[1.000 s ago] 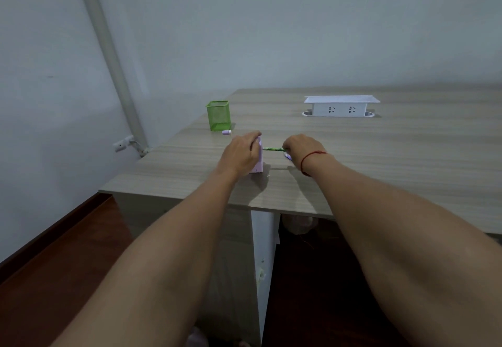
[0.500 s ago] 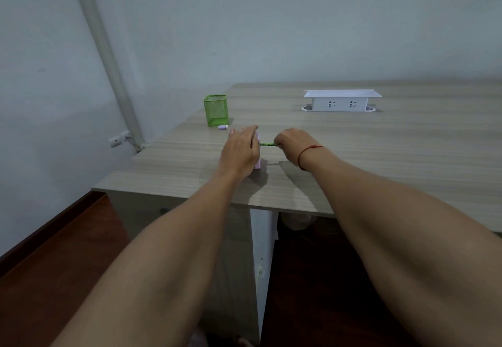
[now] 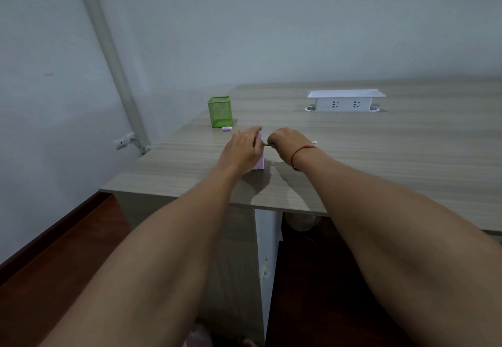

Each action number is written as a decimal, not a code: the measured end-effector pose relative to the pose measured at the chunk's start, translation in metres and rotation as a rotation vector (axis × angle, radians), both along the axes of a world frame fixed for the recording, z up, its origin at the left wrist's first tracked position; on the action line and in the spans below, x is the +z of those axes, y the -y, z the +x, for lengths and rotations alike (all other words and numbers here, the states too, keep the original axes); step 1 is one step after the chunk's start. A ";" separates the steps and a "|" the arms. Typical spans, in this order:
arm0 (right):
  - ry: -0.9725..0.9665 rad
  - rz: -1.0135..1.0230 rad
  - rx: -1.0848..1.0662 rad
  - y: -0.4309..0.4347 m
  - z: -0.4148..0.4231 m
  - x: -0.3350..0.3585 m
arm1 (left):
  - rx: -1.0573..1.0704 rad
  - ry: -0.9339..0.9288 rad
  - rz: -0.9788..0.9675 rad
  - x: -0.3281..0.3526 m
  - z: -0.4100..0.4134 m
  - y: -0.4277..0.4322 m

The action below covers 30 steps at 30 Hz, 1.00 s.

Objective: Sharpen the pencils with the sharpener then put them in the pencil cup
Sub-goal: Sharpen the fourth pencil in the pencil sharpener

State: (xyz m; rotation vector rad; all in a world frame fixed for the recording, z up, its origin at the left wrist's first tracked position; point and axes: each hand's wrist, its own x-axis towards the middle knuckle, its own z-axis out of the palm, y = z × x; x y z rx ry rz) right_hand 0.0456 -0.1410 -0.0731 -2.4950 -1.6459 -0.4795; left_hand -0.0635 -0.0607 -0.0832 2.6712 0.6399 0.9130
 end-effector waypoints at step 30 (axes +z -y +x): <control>-0.054 -0.159 0.003 -0.035 -0.062 0.030 | 0.136 -0.209 0.205 0.027 -0.046 -0.061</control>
